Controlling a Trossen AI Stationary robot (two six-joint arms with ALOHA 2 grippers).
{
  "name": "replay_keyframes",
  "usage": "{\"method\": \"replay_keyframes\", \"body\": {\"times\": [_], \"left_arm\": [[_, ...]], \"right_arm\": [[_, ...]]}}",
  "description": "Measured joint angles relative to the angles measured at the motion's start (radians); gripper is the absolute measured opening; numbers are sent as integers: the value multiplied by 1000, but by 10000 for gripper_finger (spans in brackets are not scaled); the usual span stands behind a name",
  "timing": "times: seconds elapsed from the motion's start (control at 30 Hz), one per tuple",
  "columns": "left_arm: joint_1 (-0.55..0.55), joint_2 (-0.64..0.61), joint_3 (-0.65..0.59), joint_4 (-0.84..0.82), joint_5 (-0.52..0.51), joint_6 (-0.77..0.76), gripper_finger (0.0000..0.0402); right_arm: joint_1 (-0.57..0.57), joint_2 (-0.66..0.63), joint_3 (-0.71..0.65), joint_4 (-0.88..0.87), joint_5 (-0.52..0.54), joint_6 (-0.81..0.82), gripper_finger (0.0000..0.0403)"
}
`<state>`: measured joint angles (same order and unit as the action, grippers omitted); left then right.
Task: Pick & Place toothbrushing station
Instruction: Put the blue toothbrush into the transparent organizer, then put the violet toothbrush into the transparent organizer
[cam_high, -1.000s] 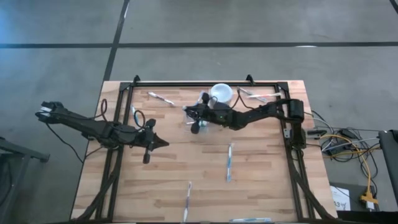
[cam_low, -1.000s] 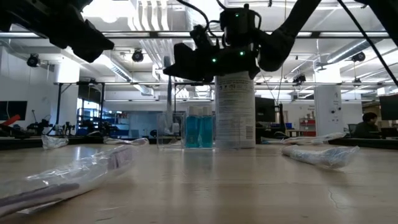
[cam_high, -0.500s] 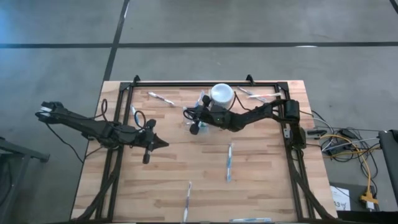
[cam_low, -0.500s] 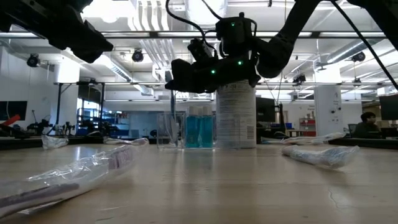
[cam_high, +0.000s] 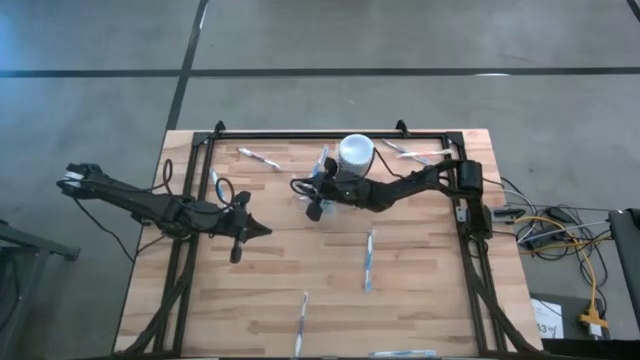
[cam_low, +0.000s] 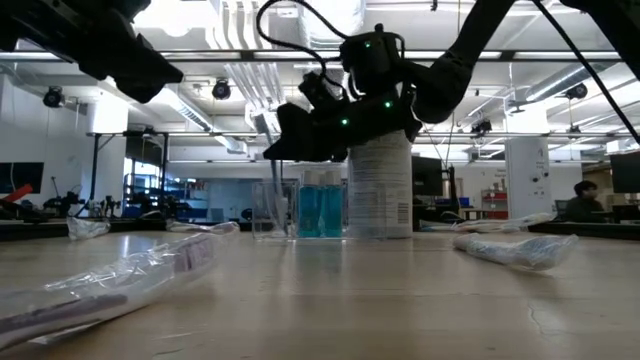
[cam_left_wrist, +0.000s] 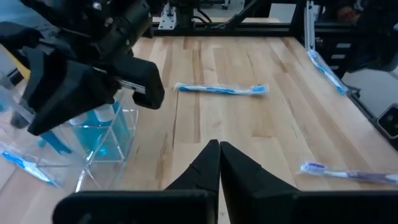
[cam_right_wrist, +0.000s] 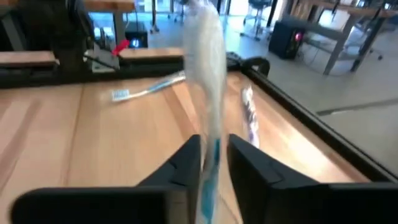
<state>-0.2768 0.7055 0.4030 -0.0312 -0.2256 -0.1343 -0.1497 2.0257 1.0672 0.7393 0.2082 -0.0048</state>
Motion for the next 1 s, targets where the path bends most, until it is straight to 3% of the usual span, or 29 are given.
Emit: {"method": "replay_keyframes", "body": {"times": [0.27, 0.5, 0.6, 0.73, 1.0], "left_arm": [[0, 0, 8, 13, 0, -49, 14], [0, -1, 17, 12, 2, -59, 16], [0, -1, 17, 7, 3, -60, 16], [0, -4, 17, -5, 1, -55, 14], [0, -25, 17, -10, 0, -39, 5]], "right_arm": [[10, -93, 4, -34, 4, 11, 152], [75, -325, -15, -190, -2, -76, 167], [128, -471, -71, -213, -29, -142, 157], [174, -708, -197, -220, -155, -151, 130], [193, -1220, -470, -428, -148, -53, 39]]}}
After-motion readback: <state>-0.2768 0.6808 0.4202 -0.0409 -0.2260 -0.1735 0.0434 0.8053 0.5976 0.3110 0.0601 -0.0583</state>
